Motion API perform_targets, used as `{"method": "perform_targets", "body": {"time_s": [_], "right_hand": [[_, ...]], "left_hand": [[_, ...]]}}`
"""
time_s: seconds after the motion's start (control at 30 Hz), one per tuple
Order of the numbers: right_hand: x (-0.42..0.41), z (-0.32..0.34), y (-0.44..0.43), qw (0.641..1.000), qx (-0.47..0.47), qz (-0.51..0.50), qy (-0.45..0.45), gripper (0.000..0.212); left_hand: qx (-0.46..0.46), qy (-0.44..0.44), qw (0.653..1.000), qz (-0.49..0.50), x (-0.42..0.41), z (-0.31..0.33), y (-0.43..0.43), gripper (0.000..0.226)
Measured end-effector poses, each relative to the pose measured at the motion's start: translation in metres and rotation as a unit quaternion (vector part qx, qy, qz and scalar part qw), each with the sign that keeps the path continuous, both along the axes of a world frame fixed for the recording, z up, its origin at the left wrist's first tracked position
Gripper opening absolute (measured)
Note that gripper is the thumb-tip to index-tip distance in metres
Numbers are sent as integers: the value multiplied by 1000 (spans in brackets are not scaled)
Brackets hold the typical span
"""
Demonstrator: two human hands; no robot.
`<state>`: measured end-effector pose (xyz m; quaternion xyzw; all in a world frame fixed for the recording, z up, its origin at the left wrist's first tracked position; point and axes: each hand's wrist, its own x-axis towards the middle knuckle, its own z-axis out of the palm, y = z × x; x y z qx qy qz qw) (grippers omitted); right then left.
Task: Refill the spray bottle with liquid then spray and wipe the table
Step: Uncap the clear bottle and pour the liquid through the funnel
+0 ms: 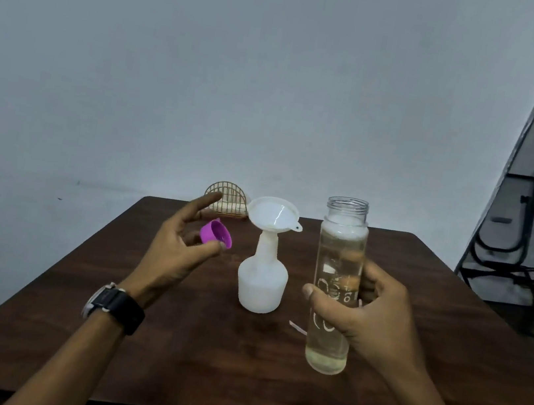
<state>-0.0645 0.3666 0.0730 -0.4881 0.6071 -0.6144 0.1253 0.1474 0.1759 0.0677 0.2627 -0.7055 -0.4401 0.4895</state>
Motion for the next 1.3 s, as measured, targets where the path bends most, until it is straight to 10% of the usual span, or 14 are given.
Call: {"method": "perform_targets", "body": {"time_s": [0.23, 0.6, 0.77, 1.0, 1.3], "right_hand": [[0, -5, -3, 1000, 8, -11, 14, 32], [-1, -10, -8, 1000, 9, -9, 10, 40], [-6, -8, -8, 999, 12, -11, 28, 34], [-18, 3, -9, 998, 33, -22, 58, 33], [-29, 5, -12, 997, 39, -29, 62, 31]], "left_hand": [[97, -137, 985, 40, 4, -55, -21, 89], [-16, -429, 899, 87, 3, -82, -36, 97], [-16, -313, 944, 99, -9, -63, -21, 147], [-15, -96, 995, 15, -62, -23, -13, 142], [-11, -40, 999, -30, -97, 1, -27, 145]]}}
